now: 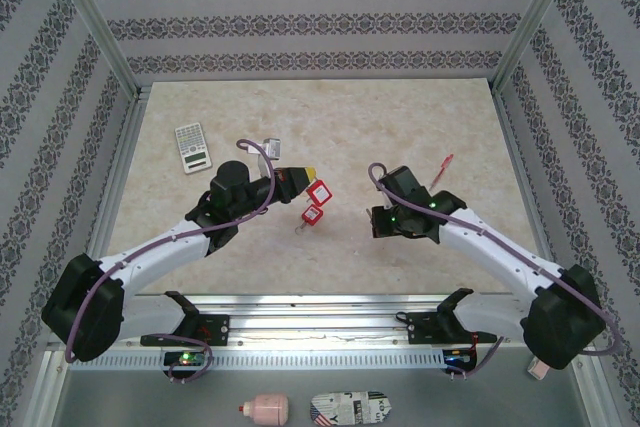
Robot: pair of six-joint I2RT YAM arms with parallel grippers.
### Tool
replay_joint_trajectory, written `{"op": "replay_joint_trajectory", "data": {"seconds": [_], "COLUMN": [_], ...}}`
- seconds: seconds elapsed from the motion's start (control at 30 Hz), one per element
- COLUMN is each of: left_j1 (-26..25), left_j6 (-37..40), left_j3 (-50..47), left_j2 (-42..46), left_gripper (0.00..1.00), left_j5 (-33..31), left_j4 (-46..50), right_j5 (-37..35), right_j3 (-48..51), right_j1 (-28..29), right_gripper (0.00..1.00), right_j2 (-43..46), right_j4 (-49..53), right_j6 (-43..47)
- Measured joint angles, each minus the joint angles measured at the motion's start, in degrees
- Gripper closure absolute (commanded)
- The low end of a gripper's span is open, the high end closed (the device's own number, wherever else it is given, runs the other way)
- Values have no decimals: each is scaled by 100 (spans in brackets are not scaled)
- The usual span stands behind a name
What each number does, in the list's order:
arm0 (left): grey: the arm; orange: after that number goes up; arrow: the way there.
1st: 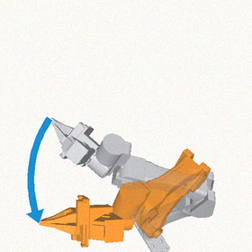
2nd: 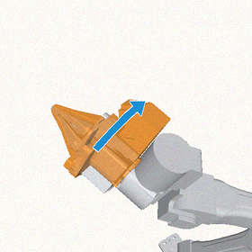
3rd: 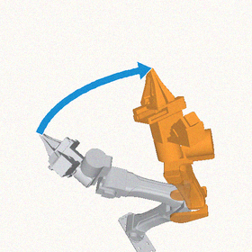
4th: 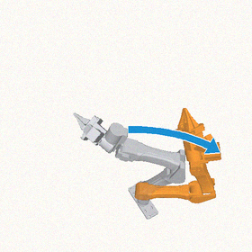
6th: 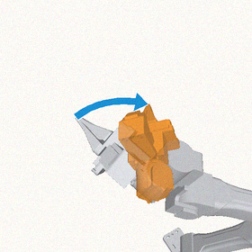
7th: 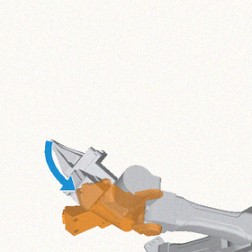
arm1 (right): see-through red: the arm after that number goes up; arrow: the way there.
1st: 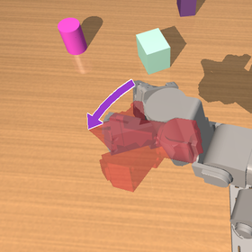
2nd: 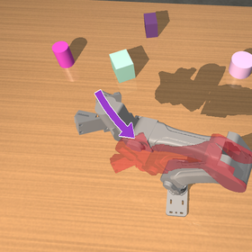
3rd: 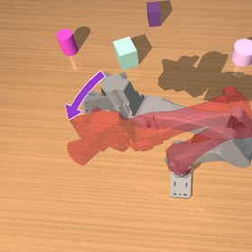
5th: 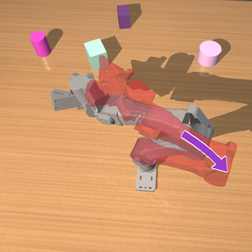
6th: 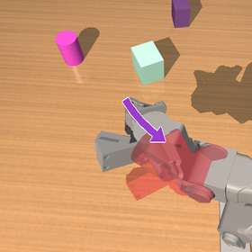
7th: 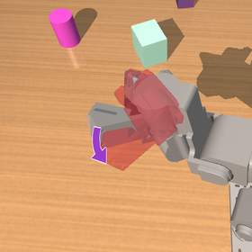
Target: Unlock with the key
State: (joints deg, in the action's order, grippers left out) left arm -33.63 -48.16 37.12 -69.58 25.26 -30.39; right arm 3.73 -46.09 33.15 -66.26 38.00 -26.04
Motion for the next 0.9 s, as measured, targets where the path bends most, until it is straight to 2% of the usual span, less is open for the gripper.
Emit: {"op": "replay_joint_trajectory", "data": {"seconds": [0.2,0.4,0.47,0.63,0.9], "left_j1": [2,0,0,0,0], "left_j6": [0,-15,-22,4,201], "left_j3": [-83,-280,-328,-369,-378], "left_j2": [144,160,160,254,796], "left_gripper": [100,100,100,100,100], "left_j5": [-24,-46,-48,-179,-396], "left_j4": [2,11,44,234,688], "right_j5": [-140,-114,-190,-828,-1845], "right_j3": [-203,-131,-184,-330,129], "right_j1": [140,275,275,431,1045], "right_gripper": [100,100,100,100,100], "right_j2": [-46,940,1029,376,-321], "right_j4": [361,184,221,422,317], "right_j6": [181,271,317,352,146]}}
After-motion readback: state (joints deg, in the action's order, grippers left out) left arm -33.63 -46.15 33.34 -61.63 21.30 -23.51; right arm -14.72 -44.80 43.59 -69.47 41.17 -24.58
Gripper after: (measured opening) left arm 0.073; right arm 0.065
